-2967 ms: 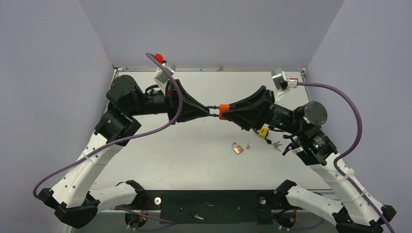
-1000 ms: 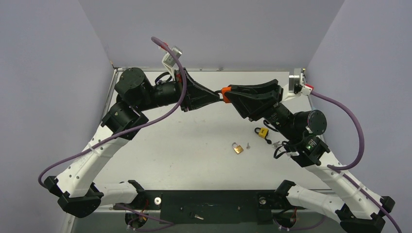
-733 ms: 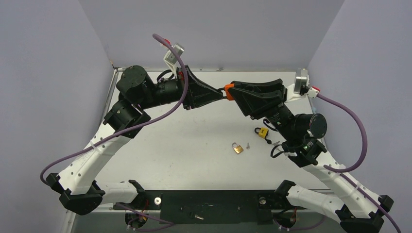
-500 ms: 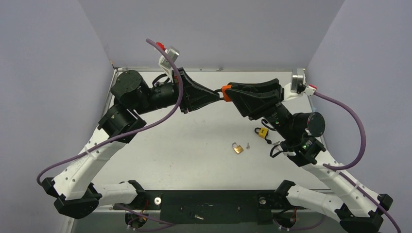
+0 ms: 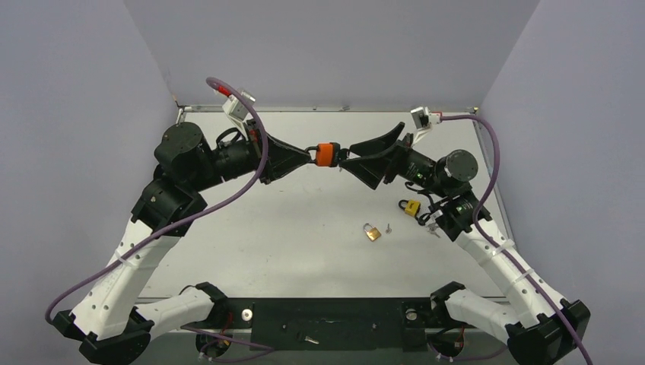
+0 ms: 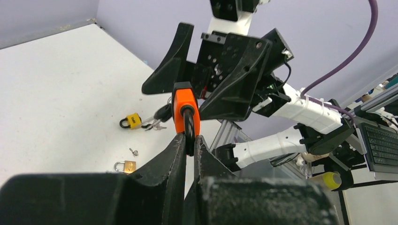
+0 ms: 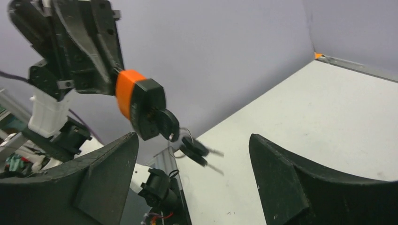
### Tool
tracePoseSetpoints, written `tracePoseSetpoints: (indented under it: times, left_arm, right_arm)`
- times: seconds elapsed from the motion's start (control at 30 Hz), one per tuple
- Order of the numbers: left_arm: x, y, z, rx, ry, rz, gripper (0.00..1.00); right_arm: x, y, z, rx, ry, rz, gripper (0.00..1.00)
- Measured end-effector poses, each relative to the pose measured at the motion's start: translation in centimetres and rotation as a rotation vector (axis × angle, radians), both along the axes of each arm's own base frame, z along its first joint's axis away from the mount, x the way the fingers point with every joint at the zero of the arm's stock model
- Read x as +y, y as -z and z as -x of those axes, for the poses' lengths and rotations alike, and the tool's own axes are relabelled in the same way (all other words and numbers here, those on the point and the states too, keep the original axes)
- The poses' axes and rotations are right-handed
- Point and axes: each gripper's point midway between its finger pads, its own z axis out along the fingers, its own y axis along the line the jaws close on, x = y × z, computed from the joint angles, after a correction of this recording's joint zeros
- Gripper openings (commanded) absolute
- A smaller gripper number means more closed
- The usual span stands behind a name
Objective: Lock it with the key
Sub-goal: Lock the lock.
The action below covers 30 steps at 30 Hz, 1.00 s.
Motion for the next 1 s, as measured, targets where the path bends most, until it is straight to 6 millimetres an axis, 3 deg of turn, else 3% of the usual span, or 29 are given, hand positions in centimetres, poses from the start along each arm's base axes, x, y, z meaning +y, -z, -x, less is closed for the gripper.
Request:
tracePoseSetpoints:
  times: [0.17,0.23,0.33,0.4,0.57,1.0]
  left_arm:
    - [0.3,1.4,0.6,0.025,0.024,-0.049,0.00]
    - [0.4,1.8,0.9,0.030,0.036,-0.064,0.00]
    - [0.6,2.1,1.4,0.036,0.059,-0.077,0.00]
    - [0.7,2.1,2.0,0.035,0.081,-0.077,0.00]
    - [0.8,1.6,3.1,0.025,0.131,-0.065,0.00]
    - [1.0,0.7,3.9,0.021,0.188,-0.033,0.00]
  right_arm:
    - [-1.5,-2.3,0.9,-0.050,-0.095,-0.107,0.83]
    - [-1.9,-3.0,1.4,-0.069,-0.138,-0.138,0.74]
    - [-1.8,-3.6,2.1,-0.083,-0.205,-0.163,0.69]
    - [-1.5,-3.6,2.8,-0.082,-0.256,-0.164,0.67]
    - [-0.4,-3.1,4.7,-0.091,-0.338,-0.139,0.49]
    - [0.7,-1.0,6.0,-0.085,-0.369,-0.053,0.39]
